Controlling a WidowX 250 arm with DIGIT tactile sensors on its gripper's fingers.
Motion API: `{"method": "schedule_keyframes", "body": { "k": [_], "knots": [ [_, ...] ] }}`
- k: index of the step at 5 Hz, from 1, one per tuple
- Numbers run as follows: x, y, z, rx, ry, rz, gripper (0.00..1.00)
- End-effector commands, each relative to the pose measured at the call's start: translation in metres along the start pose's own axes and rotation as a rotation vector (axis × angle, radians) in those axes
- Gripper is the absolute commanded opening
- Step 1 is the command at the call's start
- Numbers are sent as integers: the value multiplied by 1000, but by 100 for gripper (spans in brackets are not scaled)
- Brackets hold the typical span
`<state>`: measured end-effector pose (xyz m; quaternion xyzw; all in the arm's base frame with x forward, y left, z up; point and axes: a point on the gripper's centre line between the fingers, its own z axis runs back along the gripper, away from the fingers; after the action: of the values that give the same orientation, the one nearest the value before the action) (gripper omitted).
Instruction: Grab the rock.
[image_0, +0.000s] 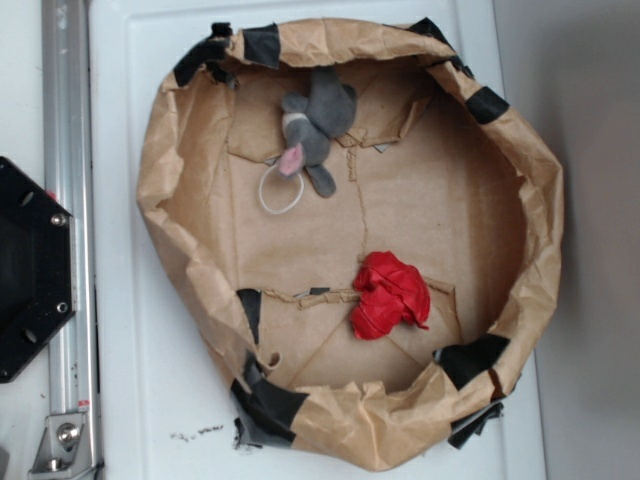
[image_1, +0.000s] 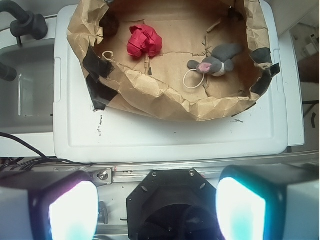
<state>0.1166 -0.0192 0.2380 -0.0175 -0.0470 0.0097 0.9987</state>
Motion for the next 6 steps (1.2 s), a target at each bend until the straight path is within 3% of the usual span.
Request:
{"method": "schedule_keyframes", "body": {
  "k": [1, 2, 3, 4, 5, 6],
  "knots": [
    [0, 0, 0, 0, 0, 0, 100],
    [48, 13, -27, -87, -88, -185, 100],
    [91, 15, -50, -74, -202, -333, 100],
    [120, 25, -73, -102, -350, -529, 100],
    [146, 37, -97, -32, -348, -574, 100],
    [164, 39, -120, 0, -318, -602, 100]
  ]
}}
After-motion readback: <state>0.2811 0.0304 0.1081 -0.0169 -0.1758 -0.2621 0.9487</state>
